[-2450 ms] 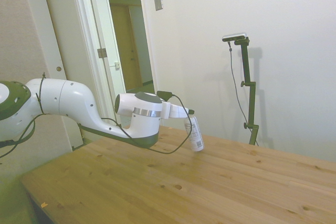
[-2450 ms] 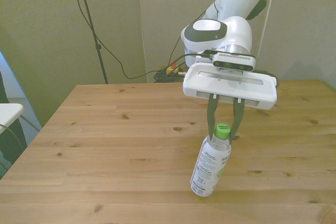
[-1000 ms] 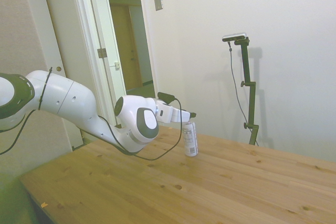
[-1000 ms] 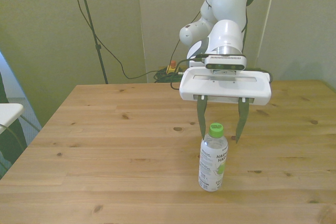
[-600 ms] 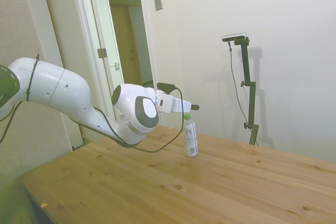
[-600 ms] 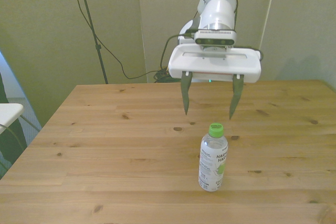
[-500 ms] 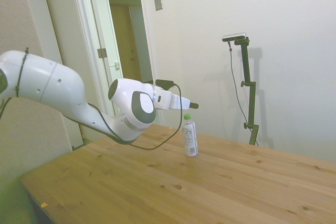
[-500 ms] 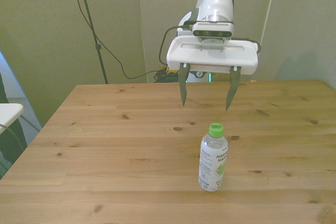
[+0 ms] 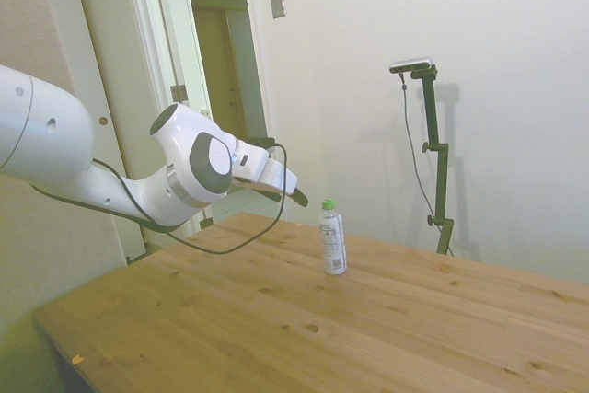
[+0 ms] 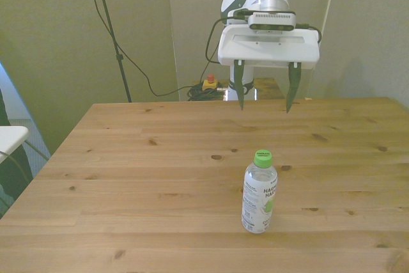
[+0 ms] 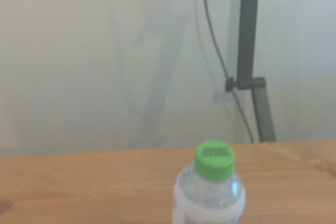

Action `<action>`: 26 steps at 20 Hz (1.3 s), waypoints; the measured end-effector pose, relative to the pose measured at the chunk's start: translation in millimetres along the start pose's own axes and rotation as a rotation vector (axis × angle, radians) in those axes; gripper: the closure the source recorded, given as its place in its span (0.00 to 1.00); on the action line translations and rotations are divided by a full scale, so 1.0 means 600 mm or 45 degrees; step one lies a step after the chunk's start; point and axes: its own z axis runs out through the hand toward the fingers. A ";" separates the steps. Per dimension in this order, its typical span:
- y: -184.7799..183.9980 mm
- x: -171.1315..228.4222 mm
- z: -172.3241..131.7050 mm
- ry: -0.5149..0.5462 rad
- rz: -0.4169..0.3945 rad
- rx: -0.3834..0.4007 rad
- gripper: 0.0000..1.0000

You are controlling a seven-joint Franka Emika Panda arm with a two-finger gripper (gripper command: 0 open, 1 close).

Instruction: Stand the water bottle

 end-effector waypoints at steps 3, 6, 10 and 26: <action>0.027 -0.012 -0.010 -0.119 0.022 -0.031 0.00; 0.045 -0.005 -0.012 -0.247 0.041 -0.064 0.00; 0.057 -0.001 -0.005 -0.399 0.029 -0.085 0.00; 0.050 -0.019 0.025 -0.481 -0.045 -0.176 0.00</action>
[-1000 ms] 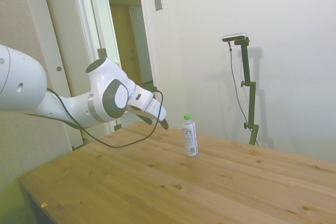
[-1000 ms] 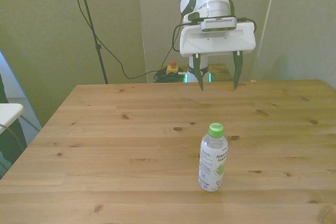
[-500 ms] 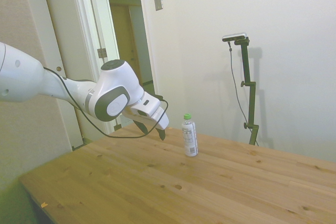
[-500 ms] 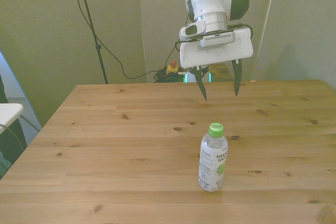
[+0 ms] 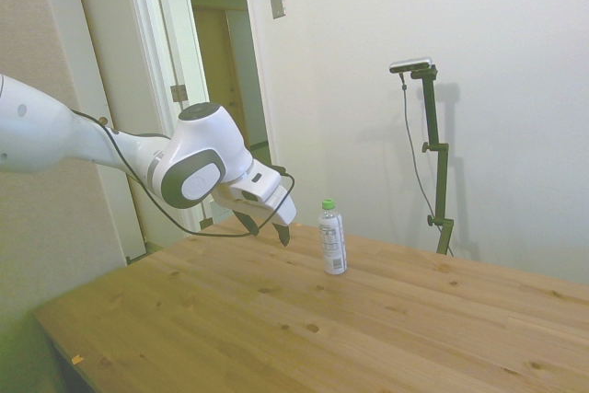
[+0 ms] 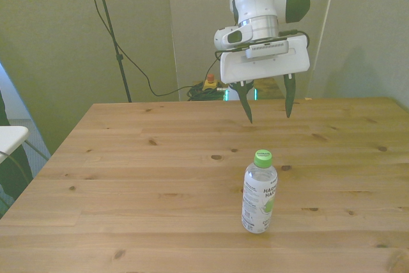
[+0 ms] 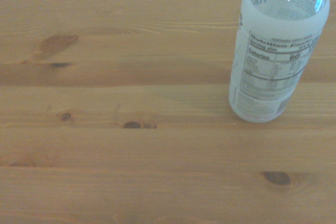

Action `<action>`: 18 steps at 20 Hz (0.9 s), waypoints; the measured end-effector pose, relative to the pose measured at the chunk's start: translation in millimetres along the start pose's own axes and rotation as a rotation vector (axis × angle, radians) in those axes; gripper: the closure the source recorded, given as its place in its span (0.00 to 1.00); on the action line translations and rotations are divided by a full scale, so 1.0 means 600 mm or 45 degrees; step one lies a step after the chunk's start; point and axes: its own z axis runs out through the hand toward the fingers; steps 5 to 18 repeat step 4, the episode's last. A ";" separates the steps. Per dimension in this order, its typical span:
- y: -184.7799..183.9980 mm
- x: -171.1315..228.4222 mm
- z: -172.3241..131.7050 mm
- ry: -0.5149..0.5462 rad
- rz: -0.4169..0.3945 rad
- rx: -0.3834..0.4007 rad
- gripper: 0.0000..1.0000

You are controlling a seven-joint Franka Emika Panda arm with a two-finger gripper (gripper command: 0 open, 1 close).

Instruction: Stand the water bottle

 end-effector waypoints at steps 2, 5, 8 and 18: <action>0.001 -0.006 -0.003 -0.019 0.011 -0.016 0.00; 0.003 -0.016 -0.010 -0.033 0.034 -0.028 0.00; 0.003 -0.016 -0.010 -0.033 0.034 -0.028 0.00; 0.003 -0.016 -0.010 -0.033 0.034 -0.028 0.00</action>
